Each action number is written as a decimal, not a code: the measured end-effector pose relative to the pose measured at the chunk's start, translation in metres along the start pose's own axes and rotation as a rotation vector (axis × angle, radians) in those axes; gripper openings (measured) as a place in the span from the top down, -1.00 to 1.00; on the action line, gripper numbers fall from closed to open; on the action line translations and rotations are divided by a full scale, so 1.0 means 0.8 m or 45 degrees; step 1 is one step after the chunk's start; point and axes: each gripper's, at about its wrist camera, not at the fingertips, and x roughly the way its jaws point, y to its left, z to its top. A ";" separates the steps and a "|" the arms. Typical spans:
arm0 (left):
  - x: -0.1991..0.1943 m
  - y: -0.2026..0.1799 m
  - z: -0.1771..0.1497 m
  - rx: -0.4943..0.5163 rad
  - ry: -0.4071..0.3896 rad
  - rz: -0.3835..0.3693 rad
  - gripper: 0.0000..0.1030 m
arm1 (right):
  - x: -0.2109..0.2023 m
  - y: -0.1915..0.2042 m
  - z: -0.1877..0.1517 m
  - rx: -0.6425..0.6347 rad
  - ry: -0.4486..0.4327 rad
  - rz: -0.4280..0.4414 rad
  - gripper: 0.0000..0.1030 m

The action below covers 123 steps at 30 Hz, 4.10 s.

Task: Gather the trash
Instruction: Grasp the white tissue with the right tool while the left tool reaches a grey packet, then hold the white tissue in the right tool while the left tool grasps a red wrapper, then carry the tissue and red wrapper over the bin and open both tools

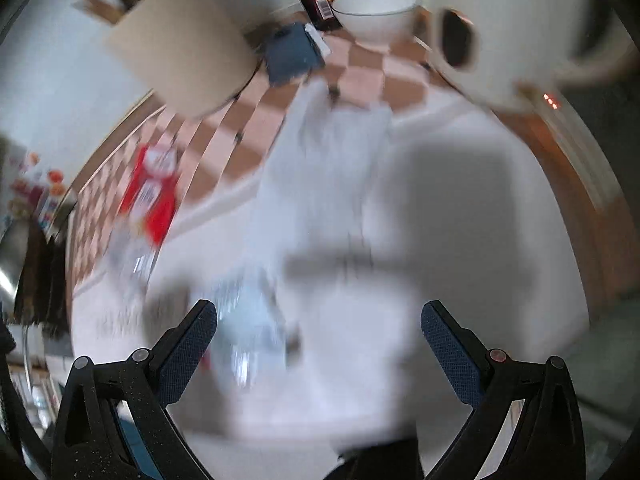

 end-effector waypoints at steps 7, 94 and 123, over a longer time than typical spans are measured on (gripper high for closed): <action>0.023 -0.054 0.023 0.074 0.086 -0.035 -0.93 | 0.110 0.029 0.094 -0.225 0.031 -0.147 -0.47; 0.048 -0.031 -0.001 0.145 0.056 -0.431 0.87 | 0.042 -0.032 -0.012 -0.207 0.080 0.036 0.86; -0.015 -0.033 -0.044 0.248 -0.272 -0.355 0.79 | 0.001 -0.030 -0.072 -0.246 -0.036 -0.076 0.87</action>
